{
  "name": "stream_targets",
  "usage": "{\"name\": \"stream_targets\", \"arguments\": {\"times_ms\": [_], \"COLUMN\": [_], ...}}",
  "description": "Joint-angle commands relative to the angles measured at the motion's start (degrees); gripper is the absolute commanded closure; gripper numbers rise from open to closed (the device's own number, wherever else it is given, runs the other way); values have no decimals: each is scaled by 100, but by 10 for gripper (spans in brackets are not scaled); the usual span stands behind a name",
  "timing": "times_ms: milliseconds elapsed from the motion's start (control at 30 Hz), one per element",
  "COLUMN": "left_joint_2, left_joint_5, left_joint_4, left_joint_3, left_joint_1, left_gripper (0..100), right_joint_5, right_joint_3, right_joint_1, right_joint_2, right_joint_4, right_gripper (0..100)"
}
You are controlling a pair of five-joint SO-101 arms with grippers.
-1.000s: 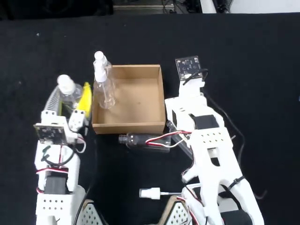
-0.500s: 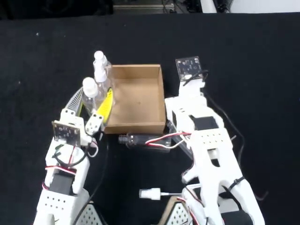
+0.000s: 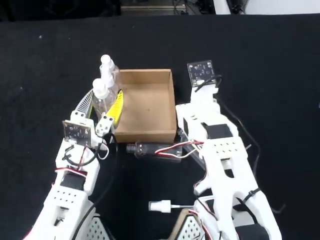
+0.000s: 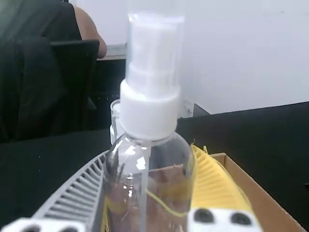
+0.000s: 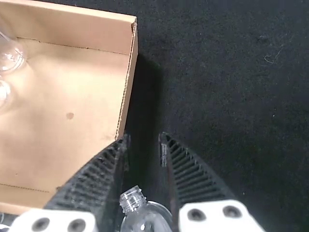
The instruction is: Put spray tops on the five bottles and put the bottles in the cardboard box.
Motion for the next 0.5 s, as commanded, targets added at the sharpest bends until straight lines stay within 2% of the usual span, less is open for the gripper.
{"name": "stream_targets", "arguments": {"times_ms": [0,467], "left_joint_2": [589,2180], "left_joint_5": [158,158], "left_joint_4": [-475,-1820], "left_joint_3": [-101,-400], "left_joint_1": [66,31], "left_gripper": [970,970], "right_joint_5": [62,9], "right_joint_3": [-31,462], "right_joint_1": [-123,-202], "right_joint_2": [-31,-40], "right_joint_4": [-141,-765], "right_gripper": [920,920]}}
